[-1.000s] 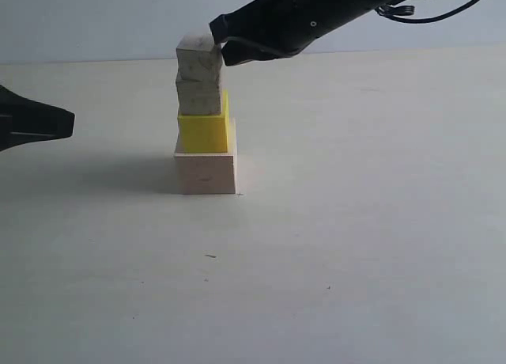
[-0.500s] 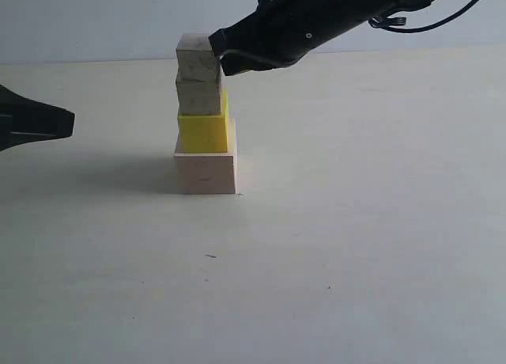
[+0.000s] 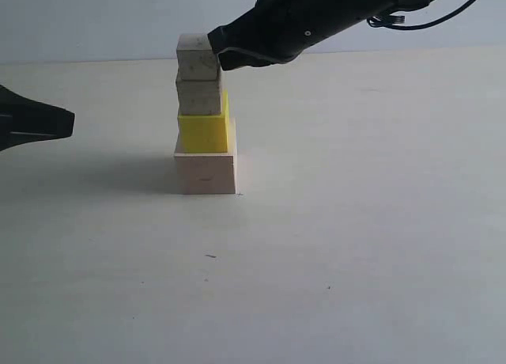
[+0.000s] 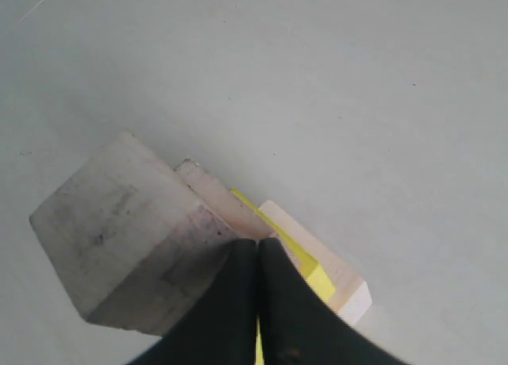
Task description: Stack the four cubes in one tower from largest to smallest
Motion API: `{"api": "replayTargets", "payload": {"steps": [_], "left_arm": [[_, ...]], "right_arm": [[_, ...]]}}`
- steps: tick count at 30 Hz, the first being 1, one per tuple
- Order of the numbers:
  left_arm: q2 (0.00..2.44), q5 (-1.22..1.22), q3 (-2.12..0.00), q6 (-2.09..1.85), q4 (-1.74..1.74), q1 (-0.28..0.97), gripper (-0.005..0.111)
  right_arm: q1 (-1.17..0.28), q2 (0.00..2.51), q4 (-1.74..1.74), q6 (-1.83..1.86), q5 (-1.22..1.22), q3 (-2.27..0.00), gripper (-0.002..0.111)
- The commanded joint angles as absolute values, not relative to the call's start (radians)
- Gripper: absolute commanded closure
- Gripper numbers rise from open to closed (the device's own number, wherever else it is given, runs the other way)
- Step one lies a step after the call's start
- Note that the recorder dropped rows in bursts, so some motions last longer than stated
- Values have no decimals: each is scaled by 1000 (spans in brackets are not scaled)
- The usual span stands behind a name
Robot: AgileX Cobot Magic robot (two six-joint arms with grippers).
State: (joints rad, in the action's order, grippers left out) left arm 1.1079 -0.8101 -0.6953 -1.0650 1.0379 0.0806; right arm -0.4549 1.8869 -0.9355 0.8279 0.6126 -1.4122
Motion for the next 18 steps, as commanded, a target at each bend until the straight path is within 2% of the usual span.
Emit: {"api": "replayTargets", "payload": {"steps": [1, 18], "left_arm": [[1104, -807, -693, -1066, 1053, 83, 107], [1104, -805, -693, -1066, 1053, 83, 107]], "right_arm": [[-451, 1885, -941, 854, 610, -1414, 108], [-454, 1885, -973, 898, 625, -1414, 108]]}}
